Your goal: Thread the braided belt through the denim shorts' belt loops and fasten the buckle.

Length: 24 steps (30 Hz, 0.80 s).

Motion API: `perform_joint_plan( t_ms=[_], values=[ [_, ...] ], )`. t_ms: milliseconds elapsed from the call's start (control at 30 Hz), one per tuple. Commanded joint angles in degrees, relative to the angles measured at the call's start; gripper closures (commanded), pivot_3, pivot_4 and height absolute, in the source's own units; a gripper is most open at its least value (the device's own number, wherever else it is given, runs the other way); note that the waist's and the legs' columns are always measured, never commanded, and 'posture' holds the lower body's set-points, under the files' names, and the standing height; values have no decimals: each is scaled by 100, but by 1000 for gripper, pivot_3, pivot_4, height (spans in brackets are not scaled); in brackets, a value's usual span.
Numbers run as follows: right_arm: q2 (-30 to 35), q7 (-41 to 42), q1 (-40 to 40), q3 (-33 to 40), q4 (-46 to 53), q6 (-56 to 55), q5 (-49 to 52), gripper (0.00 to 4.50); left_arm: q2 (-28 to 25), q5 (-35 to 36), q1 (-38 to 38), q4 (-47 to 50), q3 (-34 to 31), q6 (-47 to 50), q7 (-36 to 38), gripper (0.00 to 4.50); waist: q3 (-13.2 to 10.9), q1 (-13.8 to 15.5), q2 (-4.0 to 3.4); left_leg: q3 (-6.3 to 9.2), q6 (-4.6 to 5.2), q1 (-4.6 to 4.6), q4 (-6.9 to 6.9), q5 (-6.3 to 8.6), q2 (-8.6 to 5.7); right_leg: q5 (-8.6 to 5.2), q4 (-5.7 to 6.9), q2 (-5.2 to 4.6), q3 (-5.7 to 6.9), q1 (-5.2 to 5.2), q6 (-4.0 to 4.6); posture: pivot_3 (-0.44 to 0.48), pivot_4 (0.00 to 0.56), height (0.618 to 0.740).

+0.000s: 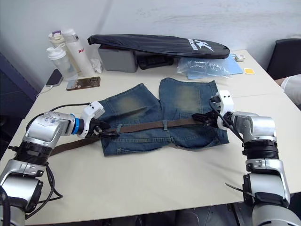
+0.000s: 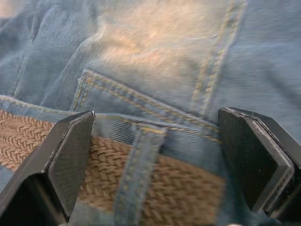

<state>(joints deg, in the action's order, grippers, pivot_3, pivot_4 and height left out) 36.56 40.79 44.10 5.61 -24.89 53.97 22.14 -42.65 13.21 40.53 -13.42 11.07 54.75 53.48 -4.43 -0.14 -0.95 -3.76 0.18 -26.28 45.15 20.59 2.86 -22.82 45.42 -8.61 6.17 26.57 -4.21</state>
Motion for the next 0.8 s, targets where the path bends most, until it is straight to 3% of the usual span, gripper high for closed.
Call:
perform_joint_plan(
  t_ms=[33, 333, 467, 500, 567, 700, 800],
  values=[
    [269, 247, 85, 184, 334, 224, 193, 34, -128, 94, 6, 230, -238, 53, 39, 0, -1, 2, 1, 0, 3, 0, 2, -2, 0, 0, 0, 0, -2, 0, 1, 0, 150, 622],
    [5, 482, -133, 138, 150, 451, 351, 34, -61, 80, 112, 161, -211, 24, 77, 0, 0, 2, 1, 1, 6, 2, 1, -3, 3, -4, 0, 3, 0, -1, 7, 0, 150, 622],
    [-54, 530, -201, 112, 177, 452, 343, 929, -58, 94, 137, 89, -238, 42, 104, 0, 0, 1, 1, 1, 7, 1, 1, -4, 2, -4, 0, 3, -1, 0, 7, 0, 150, 622],
    [-56, 530, -208, 110, 173, 440, 332, 1645, -56, 101, 141, 75, -249, 50, 106, 0, 0, 1, 1, 2, 8, 2, 1, -4, 3, -4, 1, 3, -1, -1, 7, 0, 150, 622],
    [-48, 496, -203, 141, 113, 362, 287, 2254, -29, 188, 163, 13, -352, 167, 105, 0, 0, -1, 1, 2, 8, 2, 1, -4, 3, -4, 0, 3, -1, 0, 7, 0, 150, 622],
    [-1, 510, -215, 159, 88, 246, 227, 3928, -47, 368, 220, -279, -440, 559, 249, 0, 0, -1, 1, 2, 8, 2, 1, -4, 2, -4, 0, 3, 0, 0, 7, 0, 150, 622],
    [8, 524, -263, 158, 148, 230, 231, 3980, 85, 435, 293, -525, -555, 731, 84, 0, 0, -4, 0, 2, 8, 3, 1, -4, 2, -4, 1, 3, 0, 0, 7, 0, 150, 622]
  ],
)
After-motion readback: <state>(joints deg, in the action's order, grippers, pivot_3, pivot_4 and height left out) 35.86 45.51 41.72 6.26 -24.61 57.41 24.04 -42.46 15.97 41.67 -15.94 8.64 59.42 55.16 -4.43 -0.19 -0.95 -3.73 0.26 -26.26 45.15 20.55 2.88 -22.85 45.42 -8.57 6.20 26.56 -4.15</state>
